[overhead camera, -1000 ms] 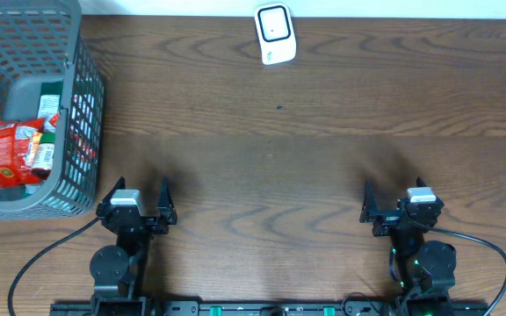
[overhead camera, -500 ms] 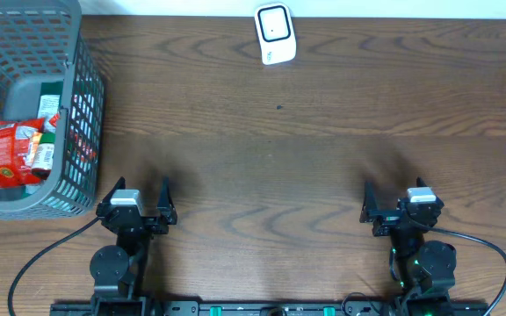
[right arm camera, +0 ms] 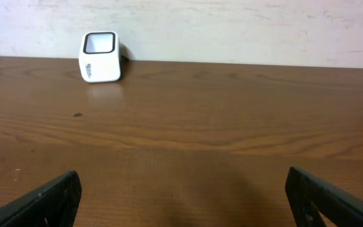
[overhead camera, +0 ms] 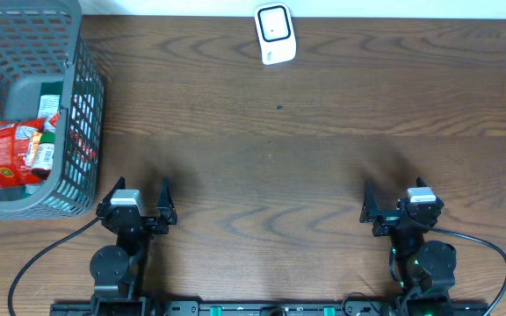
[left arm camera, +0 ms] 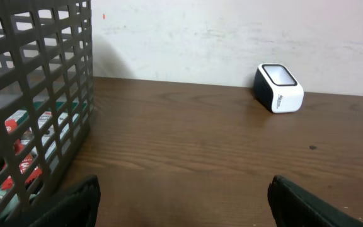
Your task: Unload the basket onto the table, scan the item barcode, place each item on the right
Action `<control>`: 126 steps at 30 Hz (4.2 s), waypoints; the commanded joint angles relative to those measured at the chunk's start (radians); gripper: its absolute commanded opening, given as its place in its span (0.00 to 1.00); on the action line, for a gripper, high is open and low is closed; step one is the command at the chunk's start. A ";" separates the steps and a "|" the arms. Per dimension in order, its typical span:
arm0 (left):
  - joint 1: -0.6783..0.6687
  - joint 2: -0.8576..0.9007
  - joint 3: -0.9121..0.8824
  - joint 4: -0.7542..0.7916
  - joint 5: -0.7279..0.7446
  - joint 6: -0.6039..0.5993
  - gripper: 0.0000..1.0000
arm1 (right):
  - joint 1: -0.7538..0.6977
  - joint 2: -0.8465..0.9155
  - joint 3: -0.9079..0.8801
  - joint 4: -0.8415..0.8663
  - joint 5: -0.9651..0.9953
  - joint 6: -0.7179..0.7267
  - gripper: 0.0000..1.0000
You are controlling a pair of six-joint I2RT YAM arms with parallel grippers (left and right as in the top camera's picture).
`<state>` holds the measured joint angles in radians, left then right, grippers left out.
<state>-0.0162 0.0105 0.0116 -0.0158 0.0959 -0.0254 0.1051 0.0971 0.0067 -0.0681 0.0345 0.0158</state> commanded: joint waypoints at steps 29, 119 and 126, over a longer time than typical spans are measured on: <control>-0.003 -0.006 -0.007 -0.042 0.027 -0.029 0.86 | -0.005 0.000 -0.001 -0.003 0.009 0.013 0.99; 0.513 1.785 1.810 -1.066 -0.141 -0.107 0.86 | -0.005 0.000 -0.001 -0.003 0.009 0.013 0.99; 0.513 1.876 1.808 -1.124 -0.134 -0.108 0.86 | -0.005 0.000 -0.001 -0.003 0.009 0.013 0.99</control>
<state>0.4957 1.8641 1.8164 -1.1145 -0.0452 -0.1520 0.1051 0.0978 0.0067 -0.0677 0.0345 0.0158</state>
